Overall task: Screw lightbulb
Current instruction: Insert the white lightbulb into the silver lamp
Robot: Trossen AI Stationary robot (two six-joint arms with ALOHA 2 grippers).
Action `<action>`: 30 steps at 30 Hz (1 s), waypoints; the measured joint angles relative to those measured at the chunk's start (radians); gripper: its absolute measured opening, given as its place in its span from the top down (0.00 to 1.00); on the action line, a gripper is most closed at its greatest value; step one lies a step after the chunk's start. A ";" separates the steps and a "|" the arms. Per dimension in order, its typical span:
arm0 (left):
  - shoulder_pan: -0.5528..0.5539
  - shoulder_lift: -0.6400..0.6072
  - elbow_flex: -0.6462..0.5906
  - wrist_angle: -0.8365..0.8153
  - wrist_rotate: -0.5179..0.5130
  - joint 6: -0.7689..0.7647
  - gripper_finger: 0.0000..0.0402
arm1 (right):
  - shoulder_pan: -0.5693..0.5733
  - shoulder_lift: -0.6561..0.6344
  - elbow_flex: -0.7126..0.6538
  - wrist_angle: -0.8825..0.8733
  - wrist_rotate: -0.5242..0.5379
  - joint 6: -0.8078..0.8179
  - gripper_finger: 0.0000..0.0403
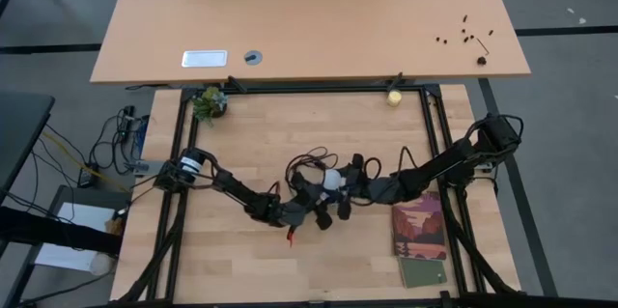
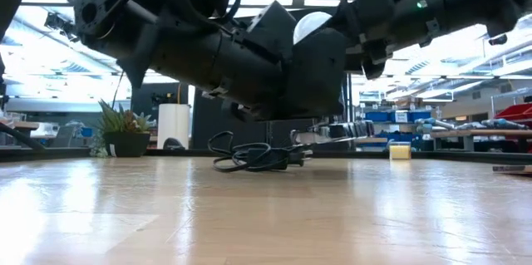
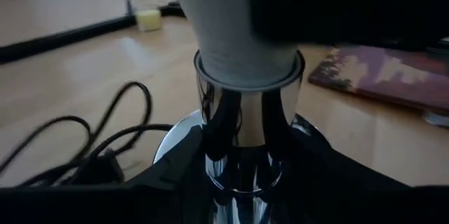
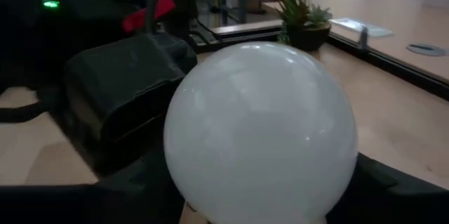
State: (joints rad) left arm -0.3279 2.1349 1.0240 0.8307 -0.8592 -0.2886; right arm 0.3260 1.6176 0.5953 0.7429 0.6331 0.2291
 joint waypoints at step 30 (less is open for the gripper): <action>0.002 0.000 0.034 -0.170 0.012 0.005 0.56 | -0.013 -0.126 0.027 -0.422 -0.223 -0.146 0.05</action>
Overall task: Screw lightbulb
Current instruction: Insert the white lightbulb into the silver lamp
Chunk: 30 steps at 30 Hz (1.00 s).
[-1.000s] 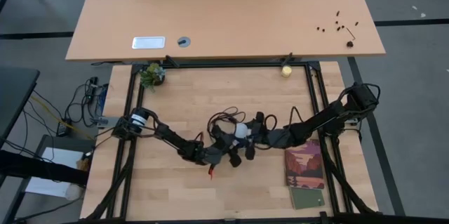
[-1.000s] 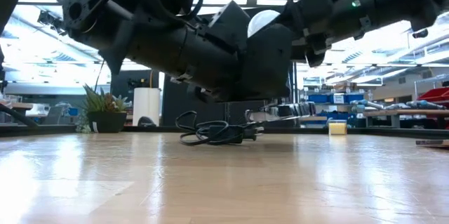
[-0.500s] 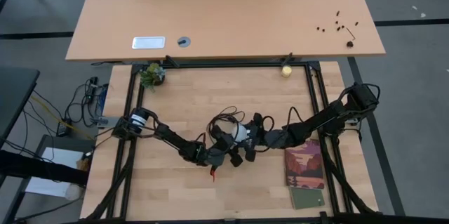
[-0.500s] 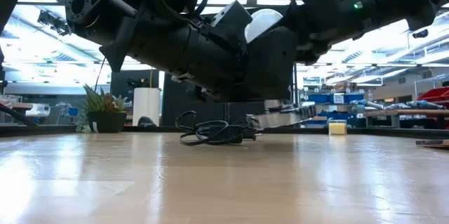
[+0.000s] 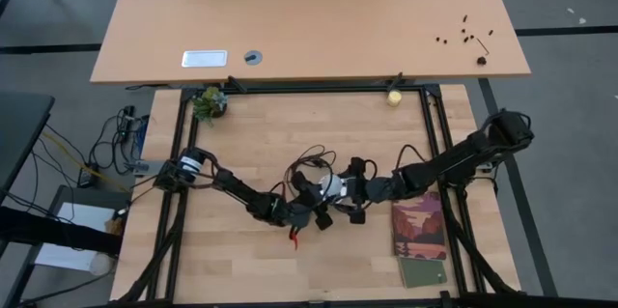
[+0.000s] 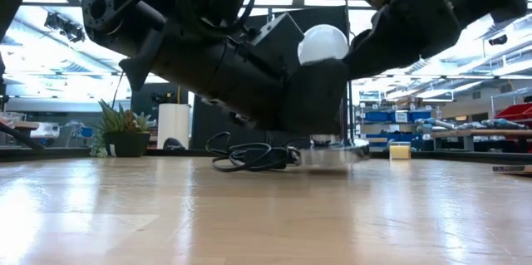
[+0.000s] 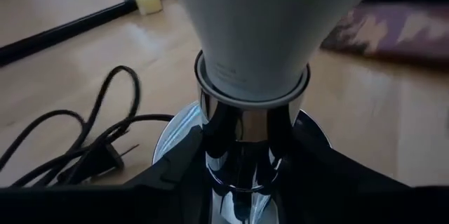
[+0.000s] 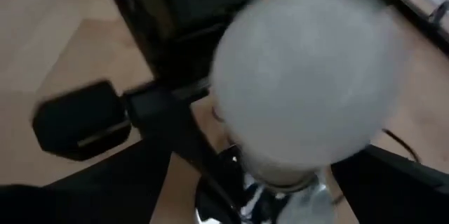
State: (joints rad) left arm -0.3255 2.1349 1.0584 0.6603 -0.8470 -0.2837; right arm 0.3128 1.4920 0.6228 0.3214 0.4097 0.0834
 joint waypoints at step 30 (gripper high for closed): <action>0.056 -0.002 -0.002 -0.009 0.300 0.176 0.56 | -0.088 0.277 0.785 -1.238 -0.278 -0.217 0.05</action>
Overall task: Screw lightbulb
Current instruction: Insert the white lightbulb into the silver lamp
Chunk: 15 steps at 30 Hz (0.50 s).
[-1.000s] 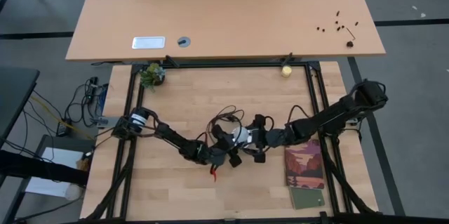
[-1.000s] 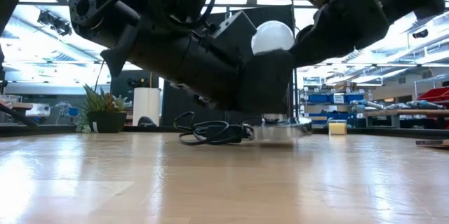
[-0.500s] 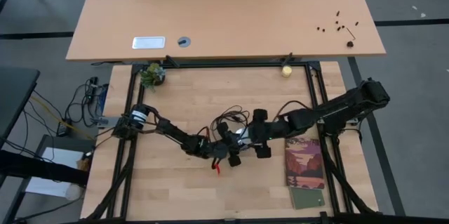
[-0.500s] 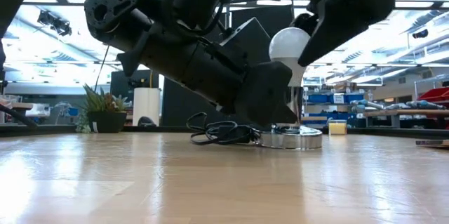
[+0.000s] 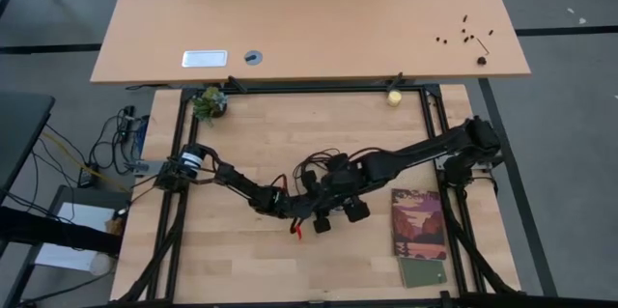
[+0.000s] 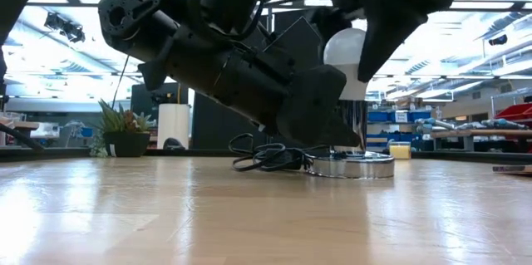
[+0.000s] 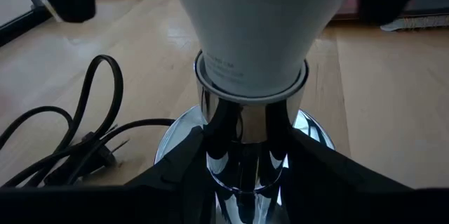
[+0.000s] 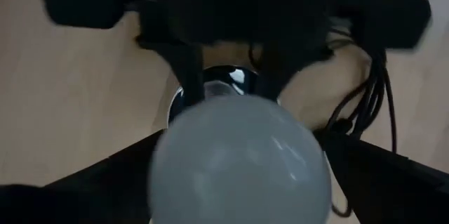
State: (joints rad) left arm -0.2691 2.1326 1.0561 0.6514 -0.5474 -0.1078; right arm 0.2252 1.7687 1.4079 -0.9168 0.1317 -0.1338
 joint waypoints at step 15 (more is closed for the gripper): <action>0.000 0.001 0.000 0.004 0.007 0.000 0.56 | 0.015 0.079 0.111 -0.132 -0.048 -0.287 0.17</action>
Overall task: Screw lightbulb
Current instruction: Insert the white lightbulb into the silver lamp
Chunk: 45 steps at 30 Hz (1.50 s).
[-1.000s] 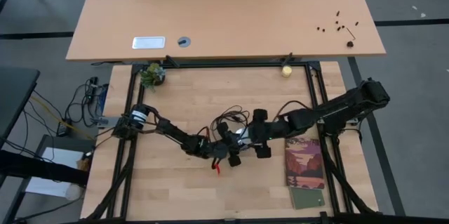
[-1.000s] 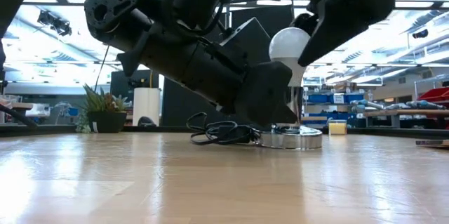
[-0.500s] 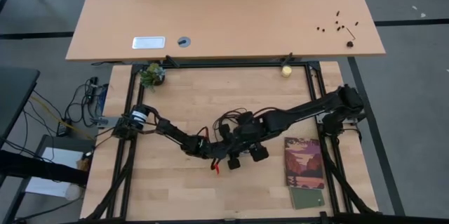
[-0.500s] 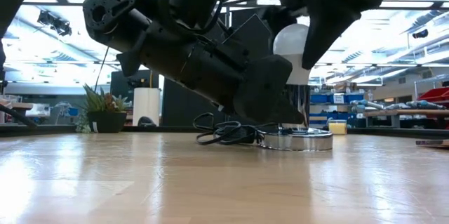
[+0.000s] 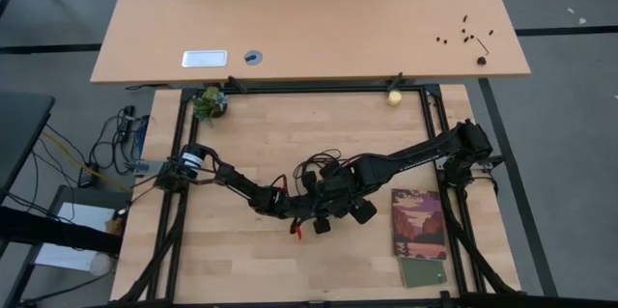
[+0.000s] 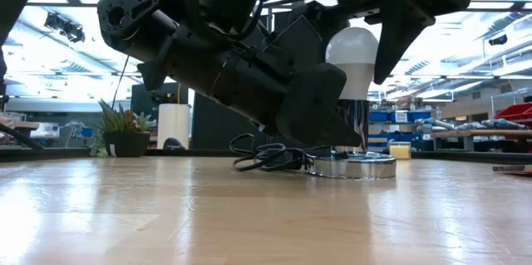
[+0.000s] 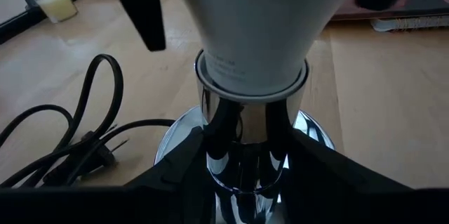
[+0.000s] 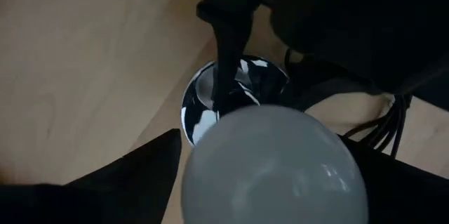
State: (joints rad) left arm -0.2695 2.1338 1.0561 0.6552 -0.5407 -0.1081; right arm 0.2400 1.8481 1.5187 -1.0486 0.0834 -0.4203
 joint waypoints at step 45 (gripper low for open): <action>-0.001 0.002 -0.001 0.006 -0.169 -0.235 0.56 | -0.117 -0.020 -0.003 0.038 -0.013 0.937 0.24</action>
State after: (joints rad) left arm -0.2705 2.1361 1.0550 0.6617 -0.7092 -0.3431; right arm 0.1234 1.8277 1.5162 -1.0106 0.0705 0.5164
